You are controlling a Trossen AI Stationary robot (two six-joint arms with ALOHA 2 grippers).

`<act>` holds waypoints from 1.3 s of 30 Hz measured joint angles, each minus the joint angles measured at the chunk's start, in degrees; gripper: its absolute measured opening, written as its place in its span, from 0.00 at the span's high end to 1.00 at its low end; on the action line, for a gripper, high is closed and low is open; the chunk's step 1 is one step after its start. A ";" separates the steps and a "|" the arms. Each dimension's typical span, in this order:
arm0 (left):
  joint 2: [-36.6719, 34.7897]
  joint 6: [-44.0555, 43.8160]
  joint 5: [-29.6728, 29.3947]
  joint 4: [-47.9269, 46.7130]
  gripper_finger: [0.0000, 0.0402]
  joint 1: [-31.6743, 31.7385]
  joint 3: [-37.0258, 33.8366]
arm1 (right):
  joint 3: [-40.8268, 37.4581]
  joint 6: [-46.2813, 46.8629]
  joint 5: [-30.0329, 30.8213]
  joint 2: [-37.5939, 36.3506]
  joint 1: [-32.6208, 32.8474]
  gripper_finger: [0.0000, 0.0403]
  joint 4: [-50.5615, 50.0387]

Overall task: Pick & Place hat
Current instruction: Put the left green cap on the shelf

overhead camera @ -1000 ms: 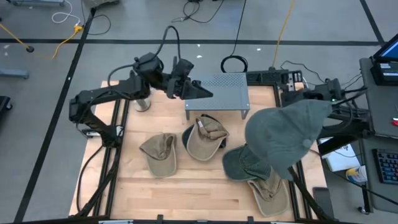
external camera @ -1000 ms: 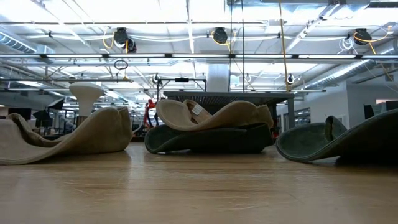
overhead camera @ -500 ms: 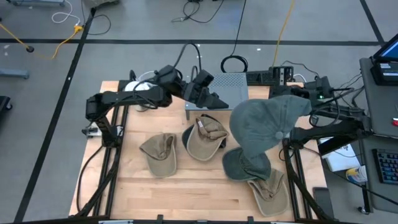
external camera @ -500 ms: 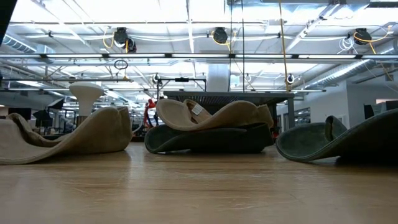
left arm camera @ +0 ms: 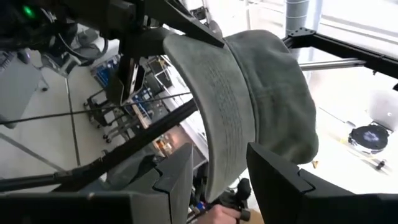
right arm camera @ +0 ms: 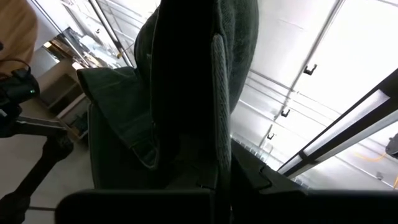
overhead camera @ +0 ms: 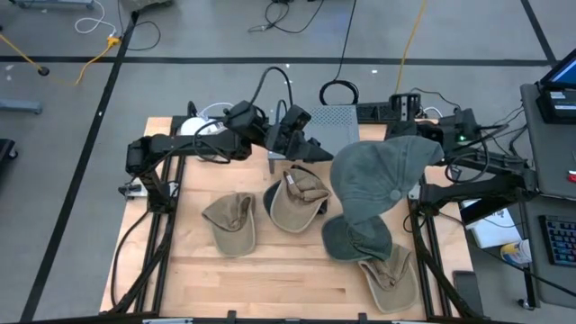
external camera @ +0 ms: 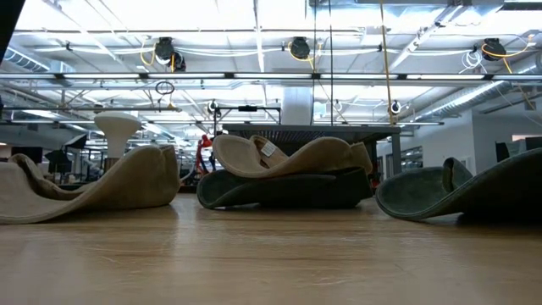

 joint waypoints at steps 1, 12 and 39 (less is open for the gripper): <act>0.00 0.27 -0.34 -0.06 0.62 -0.16 0.00 | 0.00 0.00 0.00 0.22 0.00 0.99 0.04; -0.07 0.91 0.59 -0.59 0.62 -1.82 0.00 | 0.00 0.00 0.04 2.42 0.00 0.99 0.22; -2.94 0.57 6.42 2.96 0.98 1.86 -0.09 | -0.02 22.44 15.37 -1.08 0.15 0.73 -15.28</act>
